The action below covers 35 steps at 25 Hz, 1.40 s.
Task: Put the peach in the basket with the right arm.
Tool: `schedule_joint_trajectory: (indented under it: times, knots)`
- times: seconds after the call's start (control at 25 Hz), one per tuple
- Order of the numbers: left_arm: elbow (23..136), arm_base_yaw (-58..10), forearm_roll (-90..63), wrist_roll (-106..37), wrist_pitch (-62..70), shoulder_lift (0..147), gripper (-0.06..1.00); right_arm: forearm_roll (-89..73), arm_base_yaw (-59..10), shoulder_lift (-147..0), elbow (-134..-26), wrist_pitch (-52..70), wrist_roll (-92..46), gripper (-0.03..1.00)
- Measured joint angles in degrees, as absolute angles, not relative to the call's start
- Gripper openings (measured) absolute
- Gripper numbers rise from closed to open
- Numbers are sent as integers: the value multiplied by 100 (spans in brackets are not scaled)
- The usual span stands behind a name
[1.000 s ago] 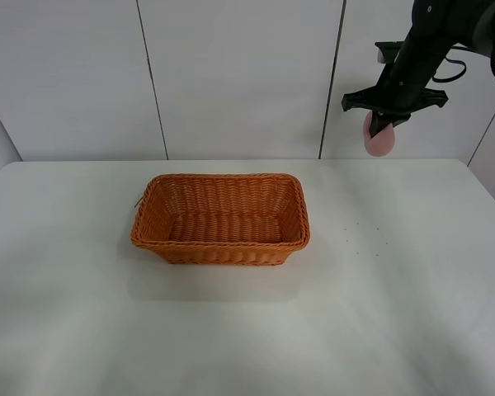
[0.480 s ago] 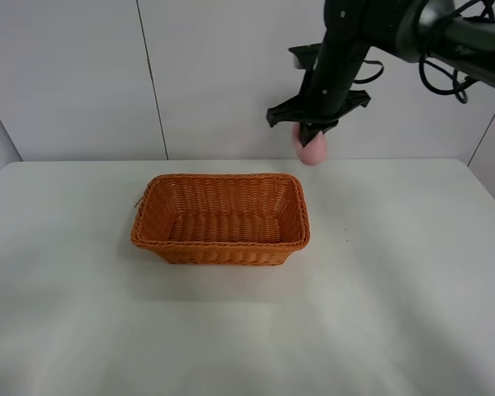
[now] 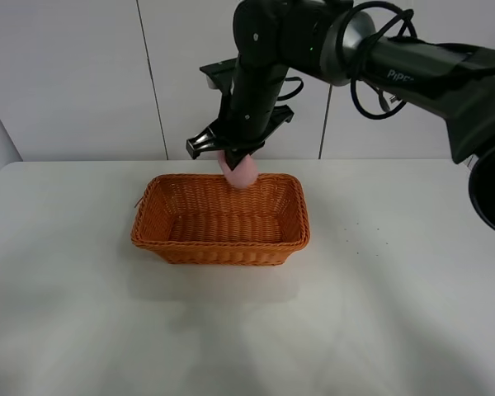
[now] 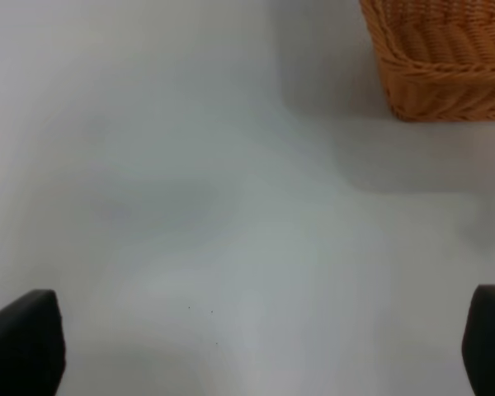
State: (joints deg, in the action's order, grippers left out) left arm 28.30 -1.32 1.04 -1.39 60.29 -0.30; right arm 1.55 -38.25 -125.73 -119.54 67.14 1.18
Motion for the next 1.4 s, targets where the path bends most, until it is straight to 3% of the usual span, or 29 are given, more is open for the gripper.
schedule_joint_trajectory:
  times: [0.52, 0.6, 0.76, 0.84, 1.0, 1.2, 1.4]
  knots:
    - [2830, -132, 104, -139, 6029, -30, 99, 165, -3833, -13803, -11954, 5998, 496, 2]
    - [2830, -132, 104, -139, 6029, -30, 99, 191, -3833, -13827, -11954, 6010, 575, 11]
    - [2830, -132, 104, -139, 6029, -30, 99, 180, -3833, -13827, -11954, 6150, 536, 49]
    - [2830, -132, 104, -139, 6029, -30, 99, 138, -3833, -13827, -11969, 6270, 454, 62]
    - [2830, -132, 104, -139, 6029, -30, 99, 94, -3833, -13827, -12332, 6623, 399, 68]
    - [2830, -132, 104, -139, 6029, -30, 99, 94, -3833, -13659, -13082, 6917, 394, 69]
    - [2830, -132, 104, -139, 6029, -30, 99, 237, -3833, -13154, -13175, 6941, 266, 70]
